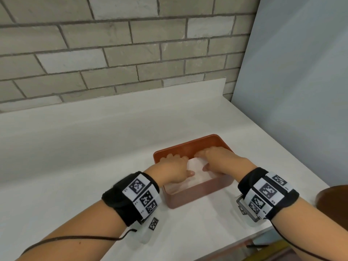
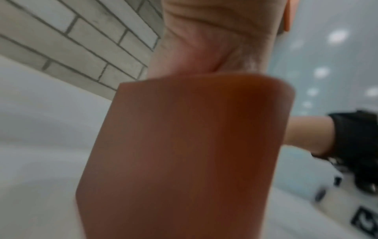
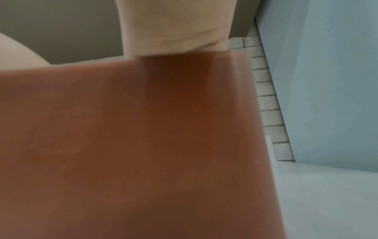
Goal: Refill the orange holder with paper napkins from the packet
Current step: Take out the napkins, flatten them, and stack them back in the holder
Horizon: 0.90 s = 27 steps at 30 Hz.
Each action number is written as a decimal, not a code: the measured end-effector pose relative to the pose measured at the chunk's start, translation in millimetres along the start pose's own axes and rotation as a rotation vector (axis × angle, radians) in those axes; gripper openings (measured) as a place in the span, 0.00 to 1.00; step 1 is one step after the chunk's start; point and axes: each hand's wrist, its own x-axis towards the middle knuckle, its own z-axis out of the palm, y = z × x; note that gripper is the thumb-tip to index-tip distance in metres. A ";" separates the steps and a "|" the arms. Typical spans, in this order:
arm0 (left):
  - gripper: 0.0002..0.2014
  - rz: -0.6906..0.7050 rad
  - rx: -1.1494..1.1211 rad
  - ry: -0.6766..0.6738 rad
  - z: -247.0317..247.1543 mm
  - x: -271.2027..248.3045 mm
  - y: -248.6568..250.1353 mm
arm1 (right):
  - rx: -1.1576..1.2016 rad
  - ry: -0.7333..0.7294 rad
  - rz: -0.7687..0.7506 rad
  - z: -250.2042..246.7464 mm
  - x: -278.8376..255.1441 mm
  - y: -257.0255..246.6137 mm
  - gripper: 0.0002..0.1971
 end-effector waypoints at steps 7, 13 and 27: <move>0.35 -0.080 0.102 0.011 12.1 10.9 7.7 | 0.055 0.088 -0.064 -10.3 -12.9 5.4 0.35; 0.38 0.067 0.005 0.096 12.1 2.9 2.0 | -0.054 -0.134 -0.076 -7.7 -16.7 8.3 0.31; 0.24 0.155 0.028 -0.011 13.9 -1.1 -3.1 | 0.006 -0.042 -0.118 0.6 -16.1 6.0 0.28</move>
